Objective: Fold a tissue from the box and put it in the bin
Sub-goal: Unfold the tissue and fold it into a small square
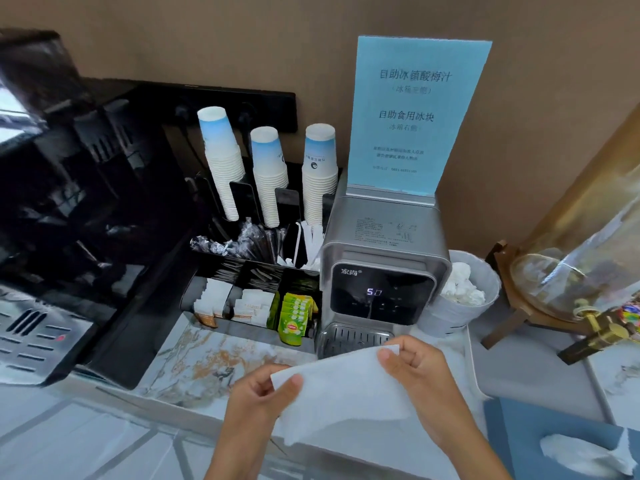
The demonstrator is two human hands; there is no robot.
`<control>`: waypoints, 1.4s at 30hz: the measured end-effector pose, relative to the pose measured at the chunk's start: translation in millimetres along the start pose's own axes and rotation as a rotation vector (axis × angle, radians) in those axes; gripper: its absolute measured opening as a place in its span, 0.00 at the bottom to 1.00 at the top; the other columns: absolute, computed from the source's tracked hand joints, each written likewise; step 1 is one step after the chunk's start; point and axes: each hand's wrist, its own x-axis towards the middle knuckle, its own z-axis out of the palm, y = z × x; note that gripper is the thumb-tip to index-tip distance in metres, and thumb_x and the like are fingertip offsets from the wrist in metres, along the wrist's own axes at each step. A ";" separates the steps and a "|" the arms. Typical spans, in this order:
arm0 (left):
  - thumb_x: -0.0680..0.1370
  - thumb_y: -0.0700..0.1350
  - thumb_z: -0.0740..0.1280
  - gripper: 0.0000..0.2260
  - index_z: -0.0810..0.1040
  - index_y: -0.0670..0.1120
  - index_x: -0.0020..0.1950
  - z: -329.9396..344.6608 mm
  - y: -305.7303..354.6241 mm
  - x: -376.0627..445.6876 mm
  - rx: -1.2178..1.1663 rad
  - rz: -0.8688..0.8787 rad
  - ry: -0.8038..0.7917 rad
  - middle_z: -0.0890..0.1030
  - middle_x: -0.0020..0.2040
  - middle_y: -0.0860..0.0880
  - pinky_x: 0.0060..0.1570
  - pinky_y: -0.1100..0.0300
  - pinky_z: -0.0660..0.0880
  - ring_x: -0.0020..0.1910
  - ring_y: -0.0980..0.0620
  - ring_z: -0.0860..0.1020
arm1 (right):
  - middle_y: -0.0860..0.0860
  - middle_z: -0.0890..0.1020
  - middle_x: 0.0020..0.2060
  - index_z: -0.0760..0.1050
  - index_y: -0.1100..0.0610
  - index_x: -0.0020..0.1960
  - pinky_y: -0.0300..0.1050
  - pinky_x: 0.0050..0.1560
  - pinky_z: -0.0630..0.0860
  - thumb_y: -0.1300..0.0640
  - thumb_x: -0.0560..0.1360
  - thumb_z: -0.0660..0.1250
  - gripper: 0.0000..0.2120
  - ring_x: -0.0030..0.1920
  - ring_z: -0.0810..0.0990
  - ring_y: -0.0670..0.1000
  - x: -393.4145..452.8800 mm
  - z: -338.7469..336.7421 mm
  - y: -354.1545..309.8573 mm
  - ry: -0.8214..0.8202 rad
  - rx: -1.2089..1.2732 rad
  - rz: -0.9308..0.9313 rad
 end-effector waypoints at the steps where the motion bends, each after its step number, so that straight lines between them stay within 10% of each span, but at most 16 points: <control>1: 0.73 0.33 0.72 0.05 0.85 0.40 0.39 -6.9 -3.3 -0.4 -0.018 0.004 0.034 0.85 0.35 0.39 0.31 0.57 0.75 0.32 0.45 0.80 | 0.57 0.79 0.32 0.79 0.64 0.44 0.38 0.32 0.70 0.62 0.75 0.70 0.04 0.31 0.76 0.49 0.0 4.5 0.9 -0.057 0.013 0.035; 6: 0.74 0.31 0.71 0.04 0.85 0.36 0.43 -45.1 -22.8 -11.3 -0.128 -0.019 0.177 0.86 0.38 0.37 0.30 0.57 0.80 0.34 0.44 0.82 | 0.63 0.85 0.41 0.80 0.67 0.49 0.42 0.40 0.77 0.69 0.73 0.70 0.05 0.40 0.83 0.54 3.5 34.8 14.6 -0.188 0.014 0.164; 11: 0.70 0.37 0.78 0.04 0.87 0.41 0.35 -84.0 -49.4 -19.9 -0.067 0.003 0.275 0.84 0.32 0.42 0.30 0.63 0.74 0.30 0.53 0.78 | 0.66 0.78 0.37 0.77 0.65 0.43 0.50 0.43 0.69 0.54 0.72 0.73 0.13 0.39 0.76 0.54 5.8 78.8 31.1 -0.204 -0.101 0.159; 17: 0.72 0.33 0.75 0.04 0.85 0.36 0.37 -108.0 -69.9 -34.9 -0.096 0.012 0.375 0.81 0.28 0.45 0.26 0.68 0.70 0.27 0.56 0.74 | 0.47 0.73 0.28 0.75 0.53 0.32 0.44 0.36 0.65 0.57 0.75 0.70 0.13 0.32 0.70 0.48 12.4 112.7 51.9 -0.282 -0.281 0.147; 26: 0.75 0.35 0.72 0.04 0.85 0.39 0.41 -91.6 -96.9 -43.2 -0.136 -0.036 0.575 0.85 0.33 0.46 0.30 0.64 0.74 0.32 0.52 0.79 | 0.70 0.75 0.39 0.75 0.62 0.41 0.48 0.38 0.66 0.43 0.70 0.67 0.20 0.35 0.72 0.51 50.9 124.2 76.3 -0.457 -0.441 0.129; 32: 0.75 0.41 0.73 0.07 0.83 0.40 0.40 -63.9 -123.5 -37.6 -0.222 -0.126 0.750 0.78 0.34 0.43 0.36 0.53 0.69 0.34 0.49 0.74 | 0.49 0.62 0.28 0.60 0.60 0.33 0.45 0.33 0.57 0.63 0.77 0.66 0.19 0.31 0.60 0.48 84.0 127.3 92.2 -0.630 -0.541 0.079; 37: 0.70 0.54 0.73 0.26 0.74 0.30 0.44 -39.2 -148.9 -28.5 -0.247 -0.141 0.820 0.71 0.36 0.46 0.36 0.53 0.65 0.35 0.51 0.69 | 0.55 0.64 0.31 0.63 0.66 0.35 0.45 0.35 0.60 0.63 0.77 0.65 0.15 0.33 0.63 0.49 103.1 119.7 113.9 -0.710 -0.586 0.064; 42: 0.75 0.46 0.73 0.15 0.78 0.33 0.44 -27.9 -164.4 -16.1 -0.295 -0.172 0.850 0.76 0.35 0.44 0.34 0.58 0.69 0.34 0.51 0.72 | 0.52 0.64 0.30 0.63 0.61 0.32 0.44 0.36 0.61 0.65 0.76 0.64 0.16 0.33 0.64 0.47 114.1 123.1 131.3 -0.702 -0.634 0.034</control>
